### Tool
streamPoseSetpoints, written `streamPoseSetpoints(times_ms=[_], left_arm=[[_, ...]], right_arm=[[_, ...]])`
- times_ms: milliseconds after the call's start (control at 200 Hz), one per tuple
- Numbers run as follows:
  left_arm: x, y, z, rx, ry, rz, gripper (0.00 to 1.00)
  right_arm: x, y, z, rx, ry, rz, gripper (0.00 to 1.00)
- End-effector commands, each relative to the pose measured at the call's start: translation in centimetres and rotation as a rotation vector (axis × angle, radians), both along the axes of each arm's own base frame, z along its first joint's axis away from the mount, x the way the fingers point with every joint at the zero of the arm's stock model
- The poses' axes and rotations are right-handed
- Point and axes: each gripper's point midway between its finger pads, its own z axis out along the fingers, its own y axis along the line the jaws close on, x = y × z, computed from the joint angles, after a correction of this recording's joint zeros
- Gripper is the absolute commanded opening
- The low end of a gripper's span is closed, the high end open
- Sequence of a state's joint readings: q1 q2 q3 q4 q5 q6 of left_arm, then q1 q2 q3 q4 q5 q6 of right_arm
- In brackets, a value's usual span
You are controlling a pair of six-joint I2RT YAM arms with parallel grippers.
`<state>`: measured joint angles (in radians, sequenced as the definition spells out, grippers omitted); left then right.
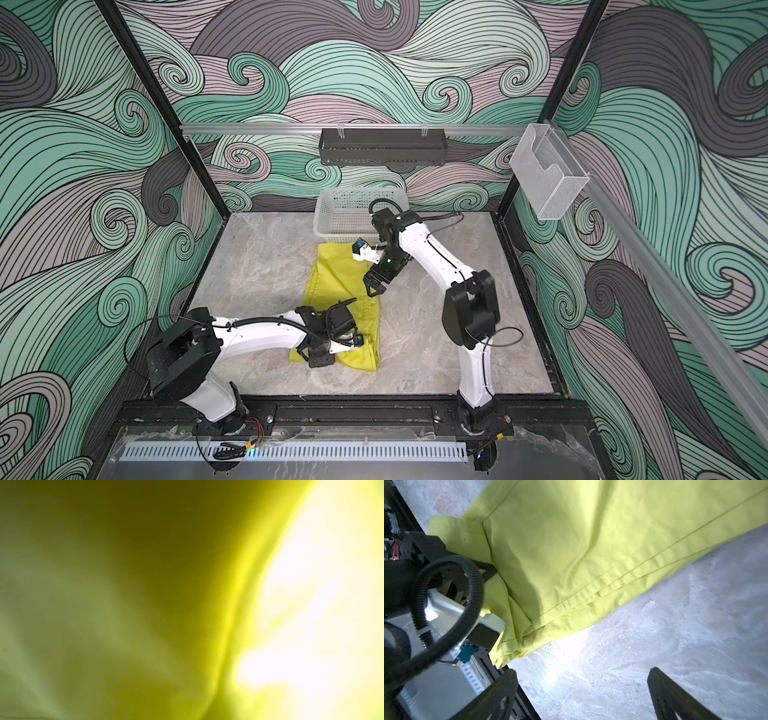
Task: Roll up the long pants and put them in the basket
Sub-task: Roll the long pant at the center of the board.
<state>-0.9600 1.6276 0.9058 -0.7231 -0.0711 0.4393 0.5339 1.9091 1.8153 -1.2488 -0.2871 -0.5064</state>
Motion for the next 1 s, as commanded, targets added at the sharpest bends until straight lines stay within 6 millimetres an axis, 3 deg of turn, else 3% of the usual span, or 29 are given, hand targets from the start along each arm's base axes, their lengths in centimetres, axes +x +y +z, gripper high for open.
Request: streamPoseSetpoints(times_ms=[0,65,125,310,315,365,560,776,881,996], left_arm=[[-4.3,0.1,-0.2,-0.017,0.295,-0.020,0.00],[-4.2,-0.2,0.6,-0.029,0.367,-0.014,0.00],[-3.9,-0.3,1.5,-0.041,0.433,-0.010,0.00],[-1.6,-1.1,4.4,-0.125,0.603,0.023,0.00],[-1.5,-1.1,4.5,-0.128,0.608,0.021,0.00],[-1.2,-1.2,5.3,-0.142,0.679,0.012,0.00],[-0.4,-2.3,6.2,-0.221,0.960,0.050,0.00],[0.0,-3.3,5.1,-0.275,1.094,0.068,0.00],[0.2,-3.8,4.6,-0.307,1.101,0.062,0.00],[0.5,-4.0,4.2,-0.305,1.114,0.064,0.00]], right_arm=[[-0.1,-1.1,0.8,-0.030,-0.138,-0.041,0.99],[-0.9,-1.6,2.0,-0.020,-0.244,-0.035,0.99],[-2.8,-1.7,3.2,0.013,-0.338,0.010,0.99],[-10.3,1.3,6.2,0.240,-0.600,0.208,0.99],[-10.7,1.2,5.6,0.233,-0.590,0.217,0.99],[-12.3,1.8,6.1,0.305,-0.652,0.257,0.99],[-15.0,2.2,3.9,0.335,-0.886,0.353,0.99],[-14.3,3.6,-0.9,0.132,-1.073,0.498,0.99],[-14.3,5.0,-2.5,0.149,-1.082,0.546,0.99],[-14.0,6.1,-5.5,0.070,-1.050,0.627,0.99]])
